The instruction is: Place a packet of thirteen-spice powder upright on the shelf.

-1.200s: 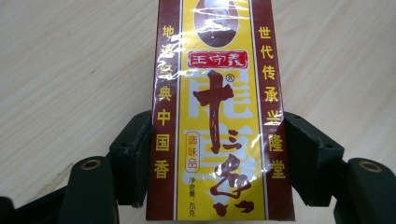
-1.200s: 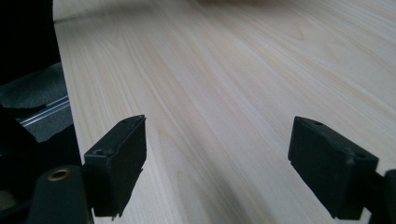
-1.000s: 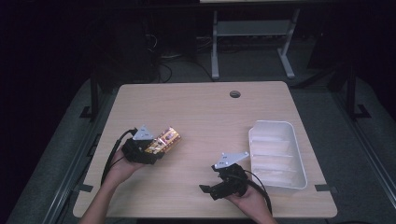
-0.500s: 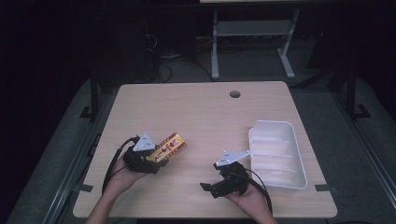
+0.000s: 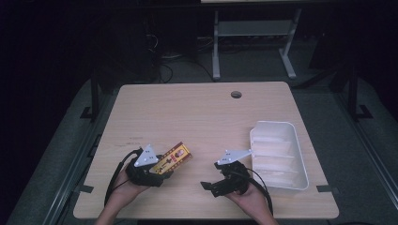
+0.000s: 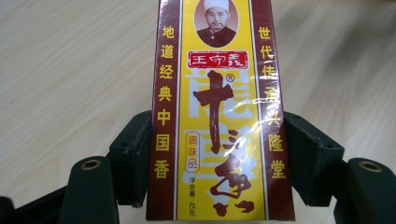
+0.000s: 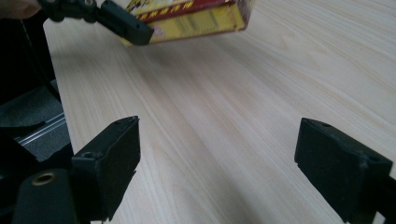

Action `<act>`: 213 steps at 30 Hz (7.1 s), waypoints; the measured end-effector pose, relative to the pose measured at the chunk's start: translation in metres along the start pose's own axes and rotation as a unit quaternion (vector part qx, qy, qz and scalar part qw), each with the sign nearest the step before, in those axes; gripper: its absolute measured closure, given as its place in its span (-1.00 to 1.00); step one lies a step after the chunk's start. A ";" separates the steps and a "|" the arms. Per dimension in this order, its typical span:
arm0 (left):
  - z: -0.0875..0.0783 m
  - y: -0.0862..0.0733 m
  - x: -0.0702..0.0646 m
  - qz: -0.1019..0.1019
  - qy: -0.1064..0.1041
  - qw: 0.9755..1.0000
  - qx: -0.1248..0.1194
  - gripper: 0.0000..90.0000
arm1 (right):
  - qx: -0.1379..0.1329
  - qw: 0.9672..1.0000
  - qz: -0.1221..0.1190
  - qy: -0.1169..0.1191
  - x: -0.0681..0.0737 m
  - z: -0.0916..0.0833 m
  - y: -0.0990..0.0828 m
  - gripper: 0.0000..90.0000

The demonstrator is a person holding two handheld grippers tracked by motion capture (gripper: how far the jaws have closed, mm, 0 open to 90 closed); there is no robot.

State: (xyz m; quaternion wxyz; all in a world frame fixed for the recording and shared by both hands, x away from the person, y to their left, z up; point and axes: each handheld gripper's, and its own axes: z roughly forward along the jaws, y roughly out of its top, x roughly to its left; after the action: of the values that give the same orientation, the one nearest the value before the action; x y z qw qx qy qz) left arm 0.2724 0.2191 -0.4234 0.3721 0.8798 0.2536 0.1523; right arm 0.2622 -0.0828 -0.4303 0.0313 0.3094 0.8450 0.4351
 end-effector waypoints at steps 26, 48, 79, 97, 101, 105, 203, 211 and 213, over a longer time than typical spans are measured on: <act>0.018 0.007 -0.058 0.075 -0.044 0.996 -0.001 -0.28 | -0.028 0.999 0.037 0.025 -0.003 -0.003 0.004 -0.58; 0.019 0.016 -0.071 0.093 -0.033 0.995 -0.033 -0.28 | -0.041 0.991 0.106 0.077 -0.010 0.002 0.000 -0.21; 0.030 0.017 -0.066 0.067 -0.027 0.997 -0.034 -0.38 | -0.048 0.994 0.075 0.062 0.003 -0.014 0.032 0.52; 0.016 0.008 -0.043 0.014 -0.038 0.998 -0.055 -0.41 | 0.001 0.999 0.007 0.048 -0.010 -0.030 0.050 0.52; 0.014 0.005 -0.037 0.000 -0.042 0.997 -0.059 -0.42 | 0.013 0.999 -0.005 0.046 -0.013 -0.034 0.053 0.52; 0.012 0.002 -0.032 -0.011 -0.044 0.997 -0.060 -0.43 | 0.021 0.999 -0.015 0.047 -0.017 -0.039 0.056 0.52; -0.001 -0.020 0.011 -0.088 -0.029 0.993 -0.078 -0.44 | 0.137 0.977 -0.165 -0.013 -0.103 -0.176 0.046 0.52; 0.000 -0.020 0.011 -0.090 -0.030 0.992 -0.078 -0.44 | 0.144 0.976 -0.164 -0.013 -0.106 -0.174 0.039 0.51; -0.001 -0.020 0.011 -0.089 -0.030 0.993 -0.078 -0.44 | 0.146 0.976 -0.162 -0.013 -0.107 -0.173 0.038 0.51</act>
State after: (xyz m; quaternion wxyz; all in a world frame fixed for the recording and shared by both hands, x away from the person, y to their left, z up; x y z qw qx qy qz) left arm 0.2746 0.2374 -0.4367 0.4594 0.8261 0.3067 0.1115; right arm 0.3114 -0.2494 -0.3172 0.0666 0.1752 0.9377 0.2925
